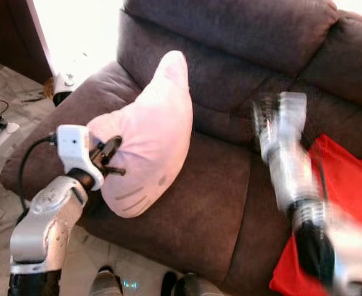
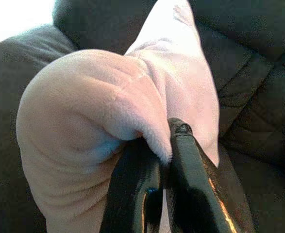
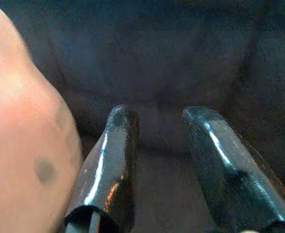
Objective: Move the pillow to the sofa from floor
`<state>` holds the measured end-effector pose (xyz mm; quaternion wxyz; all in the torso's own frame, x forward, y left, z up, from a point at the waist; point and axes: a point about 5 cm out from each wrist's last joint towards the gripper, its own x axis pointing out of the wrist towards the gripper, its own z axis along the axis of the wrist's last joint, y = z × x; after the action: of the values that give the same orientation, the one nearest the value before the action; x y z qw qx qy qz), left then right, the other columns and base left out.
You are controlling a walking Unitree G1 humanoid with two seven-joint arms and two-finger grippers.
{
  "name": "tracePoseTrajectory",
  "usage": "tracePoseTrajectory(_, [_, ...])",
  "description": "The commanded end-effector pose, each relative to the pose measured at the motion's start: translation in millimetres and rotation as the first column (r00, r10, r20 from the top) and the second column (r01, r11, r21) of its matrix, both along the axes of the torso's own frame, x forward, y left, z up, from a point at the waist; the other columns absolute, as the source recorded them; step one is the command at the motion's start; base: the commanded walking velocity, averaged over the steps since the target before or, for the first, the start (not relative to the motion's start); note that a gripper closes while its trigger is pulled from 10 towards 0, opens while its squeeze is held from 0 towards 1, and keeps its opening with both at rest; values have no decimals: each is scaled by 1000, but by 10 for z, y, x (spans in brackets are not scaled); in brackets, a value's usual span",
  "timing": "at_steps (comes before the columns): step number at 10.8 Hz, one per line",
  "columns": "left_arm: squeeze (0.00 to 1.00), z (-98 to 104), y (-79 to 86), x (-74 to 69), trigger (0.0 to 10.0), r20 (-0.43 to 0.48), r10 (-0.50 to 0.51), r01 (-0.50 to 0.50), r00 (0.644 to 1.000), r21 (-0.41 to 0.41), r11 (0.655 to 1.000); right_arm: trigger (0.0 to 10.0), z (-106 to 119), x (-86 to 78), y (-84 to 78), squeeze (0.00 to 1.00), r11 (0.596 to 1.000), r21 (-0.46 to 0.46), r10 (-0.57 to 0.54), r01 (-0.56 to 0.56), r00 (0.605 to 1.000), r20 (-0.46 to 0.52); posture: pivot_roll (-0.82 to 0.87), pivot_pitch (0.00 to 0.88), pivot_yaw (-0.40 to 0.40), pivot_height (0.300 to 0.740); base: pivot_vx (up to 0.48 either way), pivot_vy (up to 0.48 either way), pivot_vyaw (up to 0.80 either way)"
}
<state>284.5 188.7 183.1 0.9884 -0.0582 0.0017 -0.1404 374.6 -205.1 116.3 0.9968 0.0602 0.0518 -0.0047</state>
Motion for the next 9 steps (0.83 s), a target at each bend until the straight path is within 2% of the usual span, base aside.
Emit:
tracePoseTrajectory(1, [0, -118, 18, 19, 10000, -40, 18, -17, 999, 21, 1000, 10000, -162, -144, -90, 0, 1000, -7, -12, 12, 1000, 9, 149, 178, -205, 740, 0, 0, 0])
tracePoseTrajectory(2, [0, -240, 98, 58, 10000, -100, 91, -87, 991, 43, 995, 10000, -363, -303, -78, 0, 1000, -12, 2, -2, 1000, -12, 144, 172, -196, 740, 0, 0, 0])
tracePoseTrajectory(4, [0, -494, 272, 121, 10000, -189, 244, -230, 951, 90, 969, 10000, -546, -462, 1, 0, 1000, 18, 2, -1, 1000, -21, 133, 146, -167, 740, 0, 0, 0])
tracePoseTrajectory(6, [0, -596, 333, 156, 10000, -208, 314, -300, 926, 98, 949, 10000, -702, -586, 50, 0, 1000, 24, -4, 5, 999, -46, 131, 127, -143, 740, 0, 0, 0])
tracePoseTrajectory(9, [0, -762, 486, 214, 10000, -206, 416, -392, 886, 146, 908, 10000, -1038, -873, 43, 0, 999, 2, -32, 33, 987, -158, 135, 100, -111, 740, 0, 0, 0])
